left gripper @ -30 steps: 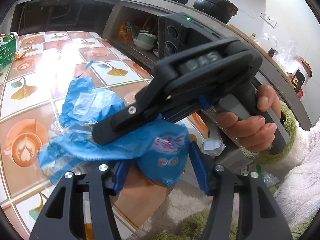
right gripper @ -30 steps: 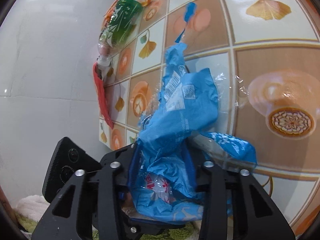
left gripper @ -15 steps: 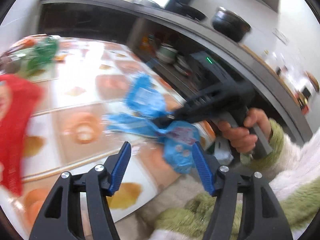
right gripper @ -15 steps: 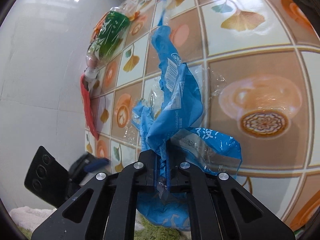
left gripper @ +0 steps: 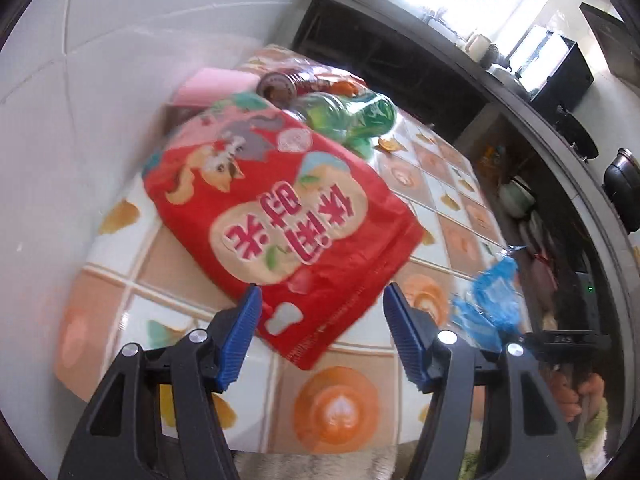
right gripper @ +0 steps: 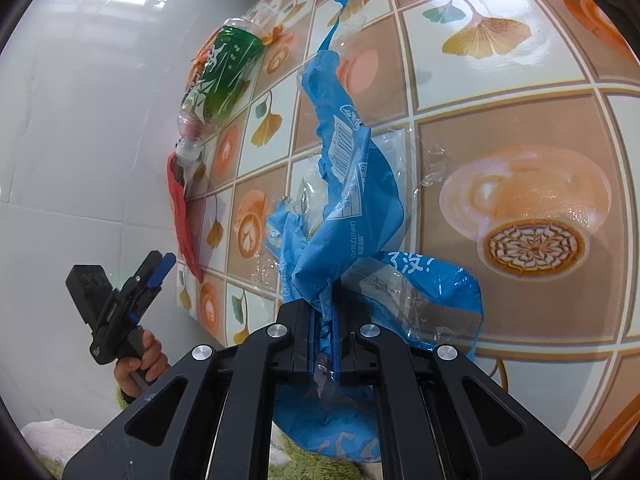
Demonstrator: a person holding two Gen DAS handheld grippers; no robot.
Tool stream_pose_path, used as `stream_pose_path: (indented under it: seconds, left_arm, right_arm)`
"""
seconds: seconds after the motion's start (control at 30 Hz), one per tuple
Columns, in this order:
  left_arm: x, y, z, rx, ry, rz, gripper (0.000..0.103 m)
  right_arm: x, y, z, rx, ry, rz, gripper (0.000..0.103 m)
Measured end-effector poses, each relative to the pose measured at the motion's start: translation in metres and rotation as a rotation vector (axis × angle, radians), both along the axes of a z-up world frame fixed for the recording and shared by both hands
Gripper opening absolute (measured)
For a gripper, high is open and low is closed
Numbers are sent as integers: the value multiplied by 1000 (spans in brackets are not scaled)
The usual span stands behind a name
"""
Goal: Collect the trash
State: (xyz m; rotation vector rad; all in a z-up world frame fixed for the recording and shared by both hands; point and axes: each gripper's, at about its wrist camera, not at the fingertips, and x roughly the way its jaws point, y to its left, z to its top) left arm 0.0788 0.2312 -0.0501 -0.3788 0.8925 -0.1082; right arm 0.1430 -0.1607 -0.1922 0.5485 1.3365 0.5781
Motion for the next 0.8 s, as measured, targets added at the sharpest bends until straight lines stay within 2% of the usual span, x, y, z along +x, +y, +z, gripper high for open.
stream_pose_path:
  seconds: [0.13,0.2,0.3,0.37,0.43,0.5,0.6,0.73,0.77,0.8]
  left_arm:
    - [3,-18,10,125,-51,-46,62]
    - [6,-32,11,168,-56,-74,66]
    - [15,-55,5,290,-46,-114,68]
    - [22,-72,-2,406,-43,-140,68]
    - [27,-91,-9,571,-70,-163,68]
    - [32,-105,-20,675,-69,-210,72]
    - [38,-115,-36,785,-47,-224,72]
    - [36,-121,-44,949,-87,-204,72]
    - [35,-121,-45,975,-94,-206,71]
    - [34,-122,-47,998,-102,-218,65]
  right_arm:
    - [0,-1,-1,9,5,0,5]
    - [0,-2,0,8,2,3,5]
    - [0,-3,-2,18,2,-1,5]
    - [-1,-5,-2,24,4,0,5]
    - [-1,-5,-2,26,3,1,5]
    - [-1,-6,-3,29,2,2,5]
    - [-1,-7,-4,38,3,1,5]
    - [-2,-9,-5,47,2,2,5]
    - [-2,-9,-5,49,2,2,5]
    - [-2,-9,-5,52,2,3,5]
